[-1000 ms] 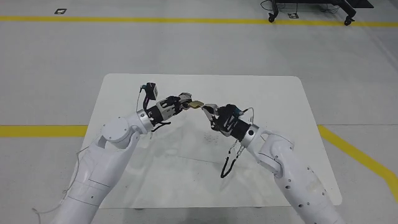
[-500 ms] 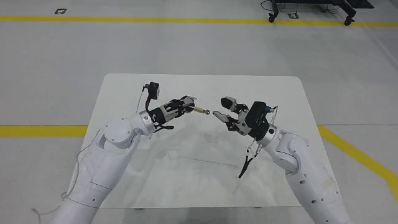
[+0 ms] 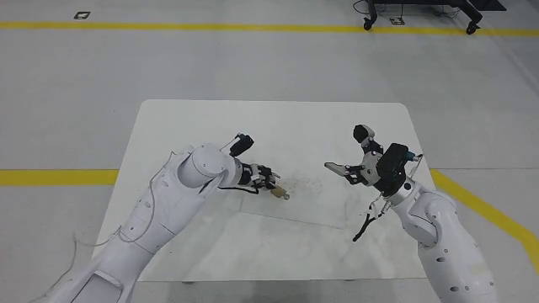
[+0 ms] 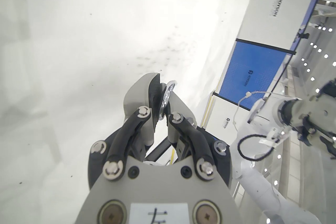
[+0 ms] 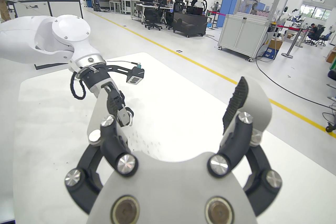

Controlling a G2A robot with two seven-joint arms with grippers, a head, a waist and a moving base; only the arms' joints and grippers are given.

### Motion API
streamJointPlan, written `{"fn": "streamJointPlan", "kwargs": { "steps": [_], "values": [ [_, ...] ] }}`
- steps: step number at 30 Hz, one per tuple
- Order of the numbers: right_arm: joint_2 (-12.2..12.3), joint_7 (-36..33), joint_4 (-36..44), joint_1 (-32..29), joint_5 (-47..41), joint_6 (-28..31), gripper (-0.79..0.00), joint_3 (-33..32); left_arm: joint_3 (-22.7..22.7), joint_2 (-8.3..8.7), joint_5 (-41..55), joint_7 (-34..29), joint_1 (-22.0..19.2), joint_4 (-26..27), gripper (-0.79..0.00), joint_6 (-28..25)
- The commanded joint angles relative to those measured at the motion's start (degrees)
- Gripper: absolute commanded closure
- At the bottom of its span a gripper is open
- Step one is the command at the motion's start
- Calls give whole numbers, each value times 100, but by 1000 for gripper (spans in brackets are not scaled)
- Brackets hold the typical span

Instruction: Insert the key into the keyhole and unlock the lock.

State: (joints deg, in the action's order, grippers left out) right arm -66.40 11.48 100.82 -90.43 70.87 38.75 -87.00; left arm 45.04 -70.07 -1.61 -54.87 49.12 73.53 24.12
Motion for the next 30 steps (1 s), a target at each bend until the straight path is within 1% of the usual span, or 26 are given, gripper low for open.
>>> {"fn": "streamJointPlan", "kwargs": {
  "steps": [1, 2, 3, 4, 5, 6, 8, 10, 15, 17, 21, 23, 27, 29, 30],
  "values": [
    [0, 0, 0, 0, 0, 0, -785, 0, -96, -42, -26, -6, -85, -154, 0, 5],
    [0, 0, 0, 0, 0, 0, -785, 0, -135, -55, -62, -18, -121, -196, 0, 18],
    [0, 0, 0, 0, 0, 0, -785, 0, -184, -63, -148, -30, -150, -223, -18, 8],
    [0, 0, 0, 0, 0, 0, -785, 0, -213, -67, -215, -33, -168, -257, -296, 28],
    [0, 0, 0, 0, 0, 0, -785, 0, -236, -69, -297, -15, -186, -252, -480, 38],
    [0, 0, 0, 0, 0, 0, -785, 0, -230, -66, -352, 44, -189, -225, -785, 20],
    [0, 0, 0, 0, 0, 0, -785, 0, -163, -52, -358, 132, -152, -116, -785, -23],
    [0, 0, 0, 0, 0, 0, -785, 0, -3, -18, -275, 233, -67, 46, -785, -109],
    [0, 0, 0, 0, 0, 0, -785, 0, 506, 146, -145, 225, 297, 517, -785, -230],
    [0, 0, 0, 0, 0, 0, -785, 0, 748, 213, -33, 221, 481, 818, -785, -318],
    [0, 0, 0, 0, 0, 0, -785, 0, 1261, 328, 190, 319, 821, 1601, -785, -545],
    [0, 0, 0, 0, 0, 0, -785, 0, 1503, 383, 223, 332, 954, 1925, -785, -524],
    [0, 0, 0, 0, 0, 0, -785, 0, 1976, 503, -143, 373, 1040, 2575, -785, -379],
    [0, 0, 0, 0, 0, 0, -785, 0, 2146, 548, -417, 467, 1041, 2870, -785, -390],
    [0, 0, 0, 0, 0, 0, -785, 0, 2187, 555, -448, 511, 1055, 2938, -785, -382]
  ]
}}
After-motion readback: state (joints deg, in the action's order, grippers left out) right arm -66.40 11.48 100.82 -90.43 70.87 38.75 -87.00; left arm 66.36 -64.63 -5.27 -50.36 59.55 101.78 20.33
